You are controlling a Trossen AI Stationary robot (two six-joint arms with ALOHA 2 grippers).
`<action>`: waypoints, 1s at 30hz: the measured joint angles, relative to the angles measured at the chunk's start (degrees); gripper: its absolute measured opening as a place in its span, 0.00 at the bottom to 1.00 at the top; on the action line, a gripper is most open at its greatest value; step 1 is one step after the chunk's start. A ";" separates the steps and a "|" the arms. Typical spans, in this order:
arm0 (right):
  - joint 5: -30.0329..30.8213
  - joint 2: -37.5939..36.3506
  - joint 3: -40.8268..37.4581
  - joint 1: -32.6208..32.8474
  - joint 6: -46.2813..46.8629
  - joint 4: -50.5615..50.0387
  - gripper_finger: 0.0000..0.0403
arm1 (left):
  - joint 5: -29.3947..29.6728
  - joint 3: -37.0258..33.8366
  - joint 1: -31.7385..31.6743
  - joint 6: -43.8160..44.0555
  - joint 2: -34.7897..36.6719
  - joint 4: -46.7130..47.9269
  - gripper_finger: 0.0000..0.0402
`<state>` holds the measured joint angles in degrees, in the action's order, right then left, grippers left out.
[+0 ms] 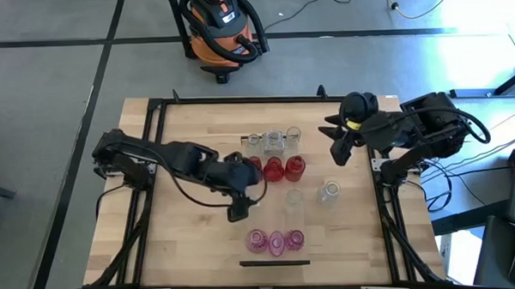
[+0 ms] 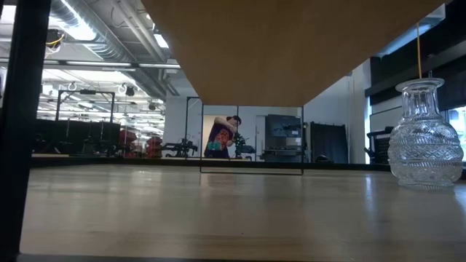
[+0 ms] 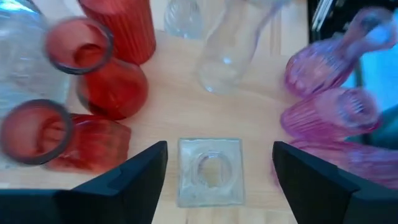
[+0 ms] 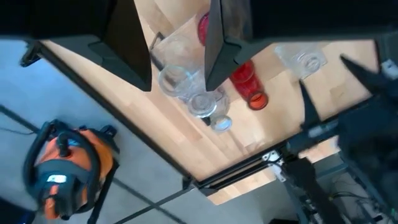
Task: Sort vases onto shelf
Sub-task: Put the transparent vase on the shelf aligned with the transparent vases on the bottom
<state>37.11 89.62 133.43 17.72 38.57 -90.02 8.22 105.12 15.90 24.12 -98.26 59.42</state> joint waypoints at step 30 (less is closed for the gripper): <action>-16.04 -16.23 -54.22 8.93 59.09 3.19 0.33 | 0.23 -31.31 4.17 16.40 29.67 11.70 0.44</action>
<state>21.07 73.40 79.21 26.65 97.66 -86.83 8.44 73.81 20.08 40.52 -68.58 71.13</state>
